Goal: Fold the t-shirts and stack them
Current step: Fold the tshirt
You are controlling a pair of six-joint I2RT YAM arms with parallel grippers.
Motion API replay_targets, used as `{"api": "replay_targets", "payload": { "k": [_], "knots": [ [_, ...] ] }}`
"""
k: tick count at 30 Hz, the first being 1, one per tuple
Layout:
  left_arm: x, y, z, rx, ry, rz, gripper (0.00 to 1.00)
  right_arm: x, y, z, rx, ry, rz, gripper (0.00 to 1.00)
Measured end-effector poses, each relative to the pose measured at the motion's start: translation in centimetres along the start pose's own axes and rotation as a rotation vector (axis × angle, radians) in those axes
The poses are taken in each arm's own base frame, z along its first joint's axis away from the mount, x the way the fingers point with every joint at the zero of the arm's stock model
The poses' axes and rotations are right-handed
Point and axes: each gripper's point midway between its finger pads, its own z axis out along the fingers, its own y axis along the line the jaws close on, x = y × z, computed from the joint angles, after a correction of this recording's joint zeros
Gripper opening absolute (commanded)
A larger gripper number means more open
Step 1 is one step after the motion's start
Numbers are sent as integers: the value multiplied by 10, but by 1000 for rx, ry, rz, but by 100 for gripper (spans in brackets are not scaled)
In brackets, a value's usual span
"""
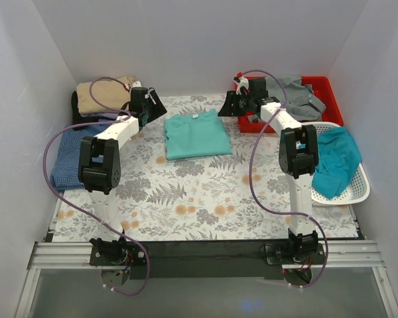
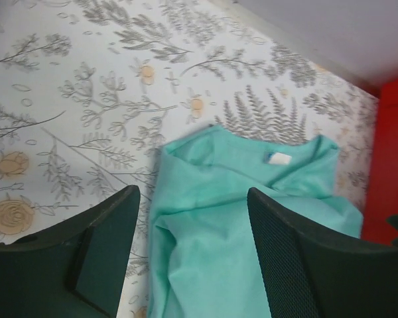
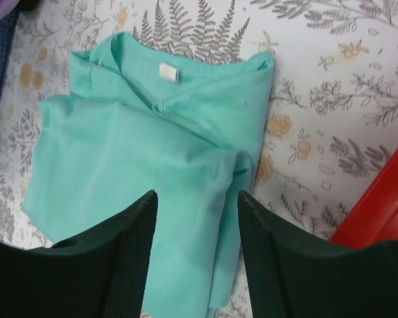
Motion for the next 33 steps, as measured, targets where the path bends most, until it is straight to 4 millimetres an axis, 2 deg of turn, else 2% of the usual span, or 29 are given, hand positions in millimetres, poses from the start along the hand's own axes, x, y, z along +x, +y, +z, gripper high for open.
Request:
{"api": "replay_targets", "payload": {
  "k": [4, 7, 10, 14, 17, 26, 30, 33],
  "knots": [
    [-14, -25, -21, 95, -12, 9, 65, 13, 6, -14, 6, 24, 9, 58],
    [-10, -34, -33, 148, 4, 13, 65, 22, 5, -18, 14, 43, 3, 58],
    [16, -25, -34, 152, 60, 14, 65, 28, 4, -17, 17, 53, -17, 59],
    [72, 11, -32, 93, 176, 11, 66, 35, 8, -16, 10, 70, -35, 59],
    [91, 24, -30, 69, 216, 11, 66, 37, 9, -15, 11, 74, -43, 59],
    [87, 15, -17, 125, 184, 12, 66, 40, 8, -12, 22, 84, -68, 59],
    [94, 9, -13, 170, 206, 0, 65, 43, 9, -7, 34, 94, -80, 59],
    [100, 4, -13, 202, 232, -17, 66, 55, 5, -1, 62, 128, -77, 59]
  ]
}}
